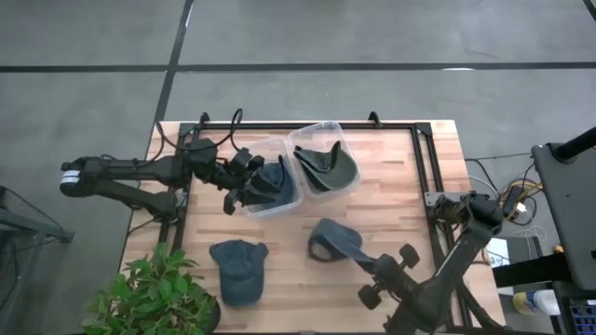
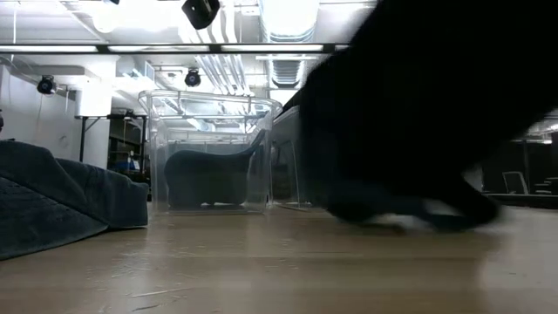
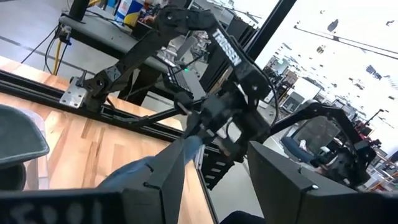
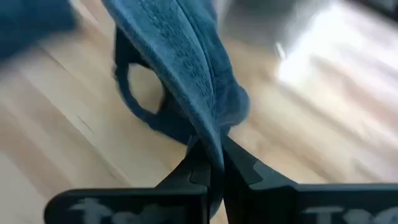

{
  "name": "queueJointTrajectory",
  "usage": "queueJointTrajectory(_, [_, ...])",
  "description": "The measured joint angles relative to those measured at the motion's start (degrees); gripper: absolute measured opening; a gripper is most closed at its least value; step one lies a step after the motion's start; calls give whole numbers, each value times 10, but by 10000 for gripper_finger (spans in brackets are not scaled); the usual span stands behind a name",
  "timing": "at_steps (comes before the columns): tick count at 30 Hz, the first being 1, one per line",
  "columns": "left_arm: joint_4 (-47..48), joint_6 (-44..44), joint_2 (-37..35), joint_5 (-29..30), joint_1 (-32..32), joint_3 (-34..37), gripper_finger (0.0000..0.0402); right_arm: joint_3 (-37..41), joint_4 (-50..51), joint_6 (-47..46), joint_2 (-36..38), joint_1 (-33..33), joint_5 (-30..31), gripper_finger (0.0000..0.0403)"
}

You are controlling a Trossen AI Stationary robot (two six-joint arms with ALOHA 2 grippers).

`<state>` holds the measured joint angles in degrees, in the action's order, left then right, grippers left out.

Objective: Pick & Place hat
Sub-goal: Put the right dark blue cap into the left transparent bin

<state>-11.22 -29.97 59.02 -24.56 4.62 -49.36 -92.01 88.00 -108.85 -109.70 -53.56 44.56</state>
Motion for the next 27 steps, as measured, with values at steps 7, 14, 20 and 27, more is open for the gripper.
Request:
queueJointTrajectory(7, [-36,16,-15,-16,-1,0,168,-2,-8,2,49,-6,183,10])
queueJointTrajectory(14, [-80,54,-27,-33,-4,0,168,-4,-8,-35,58,6,340,11])
queueJointTrajectory(20, [-107,89,-33,-41,-5,0,168,-6,-56,-15,64,52,444,11])
queueJointTrajectory(27, [-123,71,-37,-41,-5,0,168,-6,-163,52,66,131,452,12])
